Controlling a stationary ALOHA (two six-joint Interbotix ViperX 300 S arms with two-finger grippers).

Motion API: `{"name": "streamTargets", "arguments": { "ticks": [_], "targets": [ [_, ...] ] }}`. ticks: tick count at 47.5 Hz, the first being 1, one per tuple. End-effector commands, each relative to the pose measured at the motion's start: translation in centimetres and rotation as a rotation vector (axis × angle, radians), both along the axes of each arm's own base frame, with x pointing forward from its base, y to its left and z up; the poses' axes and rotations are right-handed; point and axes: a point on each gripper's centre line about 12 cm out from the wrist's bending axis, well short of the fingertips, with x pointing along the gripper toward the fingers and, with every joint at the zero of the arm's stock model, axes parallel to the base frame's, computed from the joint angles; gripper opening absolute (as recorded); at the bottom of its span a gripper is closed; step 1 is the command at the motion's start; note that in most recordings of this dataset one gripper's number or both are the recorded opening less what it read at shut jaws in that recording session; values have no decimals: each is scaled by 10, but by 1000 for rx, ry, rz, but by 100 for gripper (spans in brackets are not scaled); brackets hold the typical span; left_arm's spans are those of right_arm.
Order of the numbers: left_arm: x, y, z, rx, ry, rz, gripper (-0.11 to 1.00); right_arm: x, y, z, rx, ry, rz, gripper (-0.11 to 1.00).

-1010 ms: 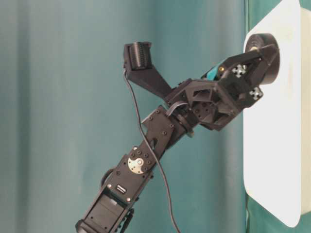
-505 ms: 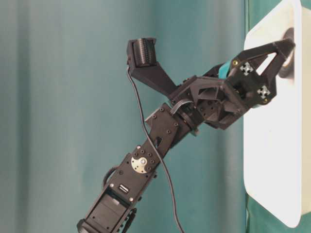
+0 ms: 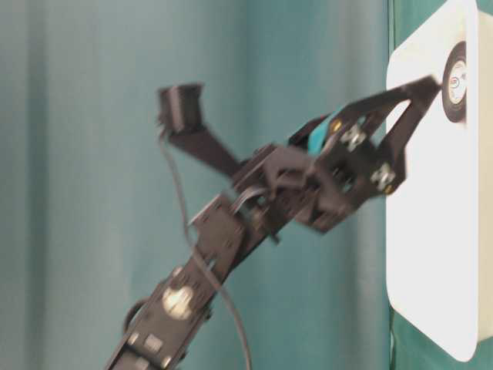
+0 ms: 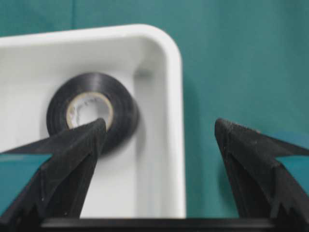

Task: Put the tape into the white case with the left arm.
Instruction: 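Carry the black roll into the white tray and release it, then withdraw the left gripper back to the left side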

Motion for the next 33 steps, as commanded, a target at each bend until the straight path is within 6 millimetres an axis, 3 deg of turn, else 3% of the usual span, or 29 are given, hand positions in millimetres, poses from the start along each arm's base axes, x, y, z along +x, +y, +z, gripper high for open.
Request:
{"name": "streamTargets", "arguments": {
  "ticks": [1,18,33],
  "targets": [
    [-13,-9,34,3,-68,-14,92,2,0,4,0,-14,-3,-9],
    [-76,-32,40,-2,-51,-54,92,2,0,4,-2,-15,-1,-9],
    [-131,-36,36,3,-106,-57,92,2,0,4,-2,-15,-1,-9]
  ]
}}
